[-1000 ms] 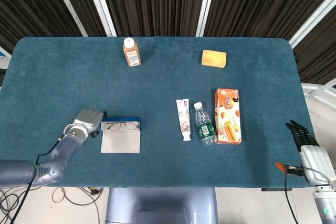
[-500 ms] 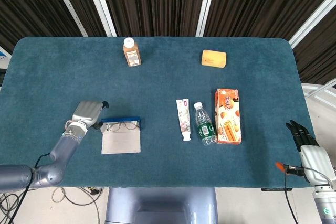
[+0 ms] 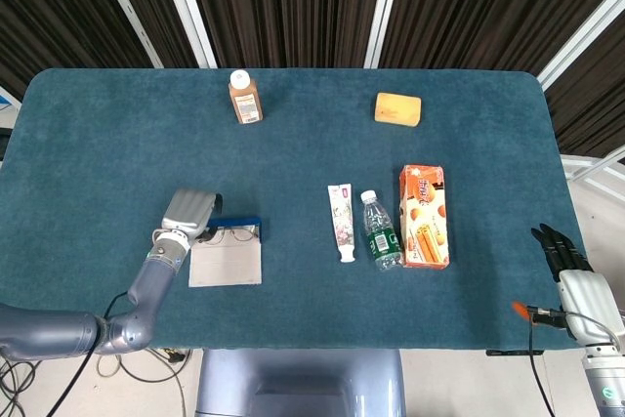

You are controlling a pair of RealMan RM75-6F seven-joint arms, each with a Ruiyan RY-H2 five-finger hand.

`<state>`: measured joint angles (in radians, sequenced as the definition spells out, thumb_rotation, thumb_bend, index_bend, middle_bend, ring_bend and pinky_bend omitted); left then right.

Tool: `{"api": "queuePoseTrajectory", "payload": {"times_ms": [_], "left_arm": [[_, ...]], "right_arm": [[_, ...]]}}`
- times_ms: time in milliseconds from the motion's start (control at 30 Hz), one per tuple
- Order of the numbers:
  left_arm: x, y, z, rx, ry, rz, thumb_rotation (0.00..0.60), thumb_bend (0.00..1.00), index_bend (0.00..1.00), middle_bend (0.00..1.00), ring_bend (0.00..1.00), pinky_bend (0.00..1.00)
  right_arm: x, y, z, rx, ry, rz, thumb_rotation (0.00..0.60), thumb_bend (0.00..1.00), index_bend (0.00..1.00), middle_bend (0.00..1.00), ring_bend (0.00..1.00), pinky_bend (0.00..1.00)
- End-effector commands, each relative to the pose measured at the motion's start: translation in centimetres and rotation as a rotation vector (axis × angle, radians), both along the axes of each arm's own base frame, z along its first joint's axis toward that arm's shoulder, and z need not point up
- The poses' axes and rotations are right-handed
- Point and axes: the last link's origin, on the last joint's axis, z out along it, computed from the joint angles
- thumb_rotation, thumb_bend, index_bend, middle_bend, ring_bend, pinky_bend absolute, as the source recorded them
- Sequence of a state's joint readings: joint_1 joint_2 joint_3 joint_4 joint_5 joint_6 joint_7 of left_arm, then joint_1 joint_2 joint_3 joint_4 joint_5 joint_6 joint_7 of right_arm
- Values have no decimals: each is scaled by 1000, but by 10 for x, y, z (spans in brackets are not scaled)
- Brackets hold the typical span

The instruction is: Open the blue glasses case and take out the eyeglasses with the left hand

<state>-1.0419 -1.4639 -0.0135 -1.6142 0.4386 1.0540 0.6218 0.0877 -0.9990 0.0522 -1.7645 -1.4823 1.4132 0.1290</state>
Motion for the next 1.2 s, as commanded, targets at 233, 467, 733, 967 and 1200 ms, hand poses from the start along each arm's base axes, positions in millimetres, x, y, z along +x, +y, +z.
{"api": "queuePoseTrajectory", "payload": {"times_ms": [233, 467, 733, 967, 1200], "left_arm": [[4, -1, -9, 14, -9, 34, 600, 345, 468, 1000, 923, 1000], [6, 0, -10, 19, -18, 36, 600, 345, 467, 1000, 923, 1000], [8, 0, -12, 22, -21, 38, 600, 332, 458, 1000, 923, 1000], [10, -1, -13, 24, -31, 37, 600, 319, 458, 1000, 923, 1000], [10, -2, -15, 23, -30, 38, 600, 308, 463, 1000, 923, 1000]], "right_arm": [[0, 0, 0, 1, -1, 2, 600, 158, 0, 0, 0, 186], [0, 0, 0, 1, 0, 2, 600, 158, 0, 0, 0, 186], [0, 0, 0, 2, -1, 1, 600, 158, 0, 0, 0, 186], [1, 0, 0, 2, -1, 2, 600, 159, 0, 0, 0, 186], [0, 0, 0, 2, 0, 0, 600, 159, 0, 0, 0, 186]]}}
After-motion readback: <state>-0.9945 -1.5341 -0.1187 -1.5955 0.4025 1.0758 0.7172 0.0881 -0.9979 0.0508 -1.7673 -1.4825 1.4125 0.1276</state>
